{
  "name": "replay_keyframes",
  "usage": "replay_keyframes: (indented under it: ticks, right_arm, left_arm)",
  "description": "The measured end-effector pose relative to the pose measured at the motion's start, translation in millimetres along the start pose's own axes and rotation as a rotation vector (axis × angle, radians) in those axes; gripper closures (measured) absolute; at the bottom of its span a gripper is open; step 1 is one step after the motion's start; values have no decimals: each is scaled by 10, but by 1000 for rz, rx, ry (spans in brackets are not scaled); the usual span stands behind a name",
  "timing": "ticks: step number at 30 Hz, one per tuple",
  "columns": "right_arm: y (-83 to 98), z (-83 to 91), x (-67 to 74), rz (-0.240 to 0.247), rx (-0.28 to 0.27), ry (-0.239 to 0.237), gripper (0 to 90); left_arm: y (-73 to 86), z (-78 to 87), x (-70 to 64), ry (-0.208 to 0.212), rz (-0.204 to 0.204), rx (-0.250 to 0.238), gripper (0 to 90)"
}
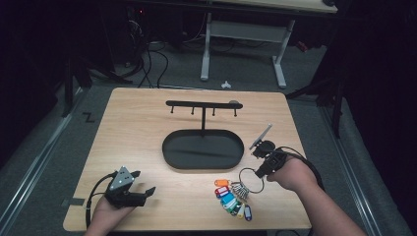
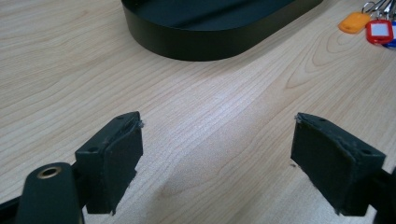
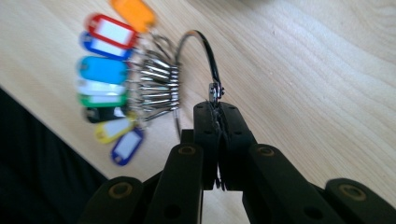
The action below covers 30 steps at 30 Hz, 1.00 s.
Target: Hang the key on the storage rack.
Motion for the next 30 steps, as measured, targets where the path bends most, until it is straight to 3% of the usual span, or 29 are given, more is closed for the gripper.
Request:
replay_keyframes:
  ticks: [2,6,8,11,12,16,30]
  right_arm:
    - [-4,47,-10,23,-13,7,877]
    - [19,236,48,-20,-10,11,878]
    - [12,319,32,7,-24,32,878]
    - [18,457,51,-23,-29,34,878]
    - [2,546,28,1,-46,51,878]
    - [-22,673,16,-1,-61,65,878]
    - [-250,1135,30,13,-98,116,878]
  left_arm:
    - [3,0,-4,2,-3,5,172]
    - [2,3,-2,-1,-1,1,172]
    - [1,4,-1,-1,-1,0,172]
    - [-1,0,-5,1,-2,-1,172]
    - [-1,1,-7,1,-4,0,172]
    - [1,-3,-5,3,-4,5,172]
    - [5,0,-12,6,-6,7,172]
Point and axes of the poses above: each handheld gripper's, and its own axes: z roughly backward along the jaws, y roughly out of its underside, x roughly to its left, the point moved 6 cm from there along -z, roughly forward along the jaws, and after that the axes turned 10 degrees about x, right-handed, at the moved point
